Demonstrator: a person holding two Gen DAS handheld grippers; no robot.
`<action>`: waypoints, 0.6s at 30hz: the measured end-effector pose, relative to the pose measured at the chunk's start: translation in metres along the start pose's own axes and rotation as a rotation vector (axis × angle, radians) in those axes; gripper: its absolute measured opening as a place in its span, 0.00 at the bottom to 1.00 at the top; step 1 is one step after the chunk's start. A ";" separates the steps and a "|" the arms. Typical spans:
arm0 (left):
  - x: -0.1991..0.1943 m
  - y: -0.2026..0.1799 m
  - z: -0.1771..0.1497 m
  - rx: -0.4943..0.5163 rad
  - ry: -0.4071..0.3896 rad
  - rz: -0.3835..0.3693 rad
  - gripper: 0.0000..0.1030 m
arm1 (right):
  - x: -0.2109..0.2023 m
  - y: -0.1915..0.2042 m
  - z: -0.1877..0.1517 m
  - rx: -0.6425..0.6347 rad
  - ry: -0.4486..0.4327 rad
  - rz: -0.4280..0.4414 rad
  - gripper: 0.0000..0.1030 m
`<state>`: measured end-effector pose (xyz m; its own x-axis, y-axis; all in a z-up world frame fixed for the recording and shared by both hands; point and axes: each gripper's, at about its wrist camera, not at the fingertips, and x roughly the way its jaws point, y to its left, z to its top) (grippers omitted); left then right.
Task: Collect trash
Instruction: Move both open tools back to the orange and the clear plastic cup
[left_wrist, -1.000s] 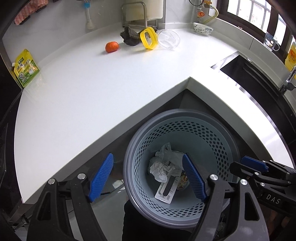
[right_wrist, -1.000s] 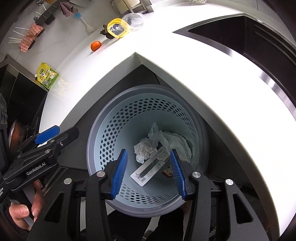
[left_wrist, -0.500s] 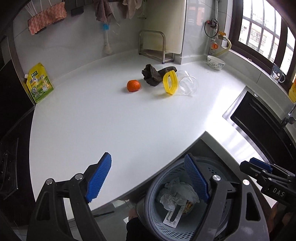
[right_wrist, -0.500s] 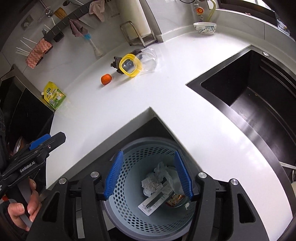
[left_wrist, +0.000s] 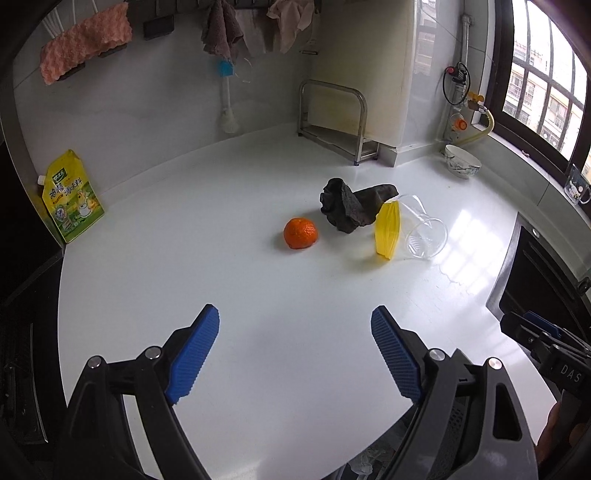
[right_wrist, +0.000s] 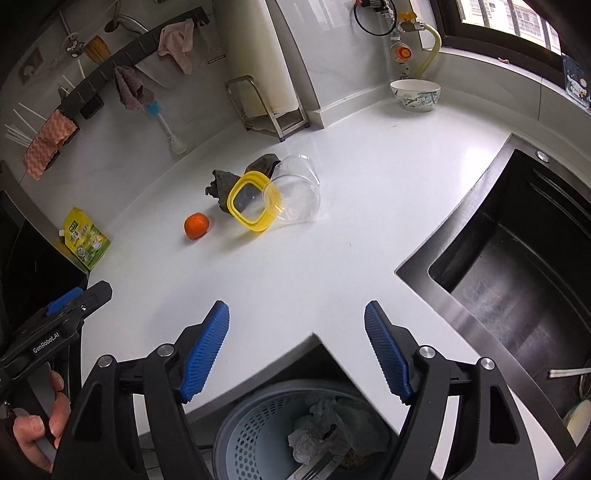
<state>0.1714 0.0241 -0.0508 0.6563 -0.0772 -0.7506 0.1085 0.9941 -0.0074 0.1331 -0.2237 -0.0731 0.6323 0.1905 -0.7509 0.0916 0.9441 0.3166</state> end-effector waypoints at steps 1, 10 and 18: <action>0.007 0.002 0.005 0.003 -0.001 -0.002 0.80 | 0.006 0.001 0.007 0.003 -0.010 -0.009 0.72; 0.068 0.016 0.039 0.034 -0.001 -0.025 0.84 | 0.063 0.012 0.054 -0.005 -0.072 -0.084 0.76; 0.113 0.019 0.054 0.054 0.022 -0.070 0.85 | 0.101 0.022 0.074 -0.029 -0.080 -0.104 0.78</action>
<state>0.2885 0.0296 -0.1002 0.6292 -0.1436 -0.7639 0.1939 0.9807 -0.0247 0.2556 -0.2034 -0.0990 0.6798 0.0704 -0.7300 0.1380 0.9653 0.2216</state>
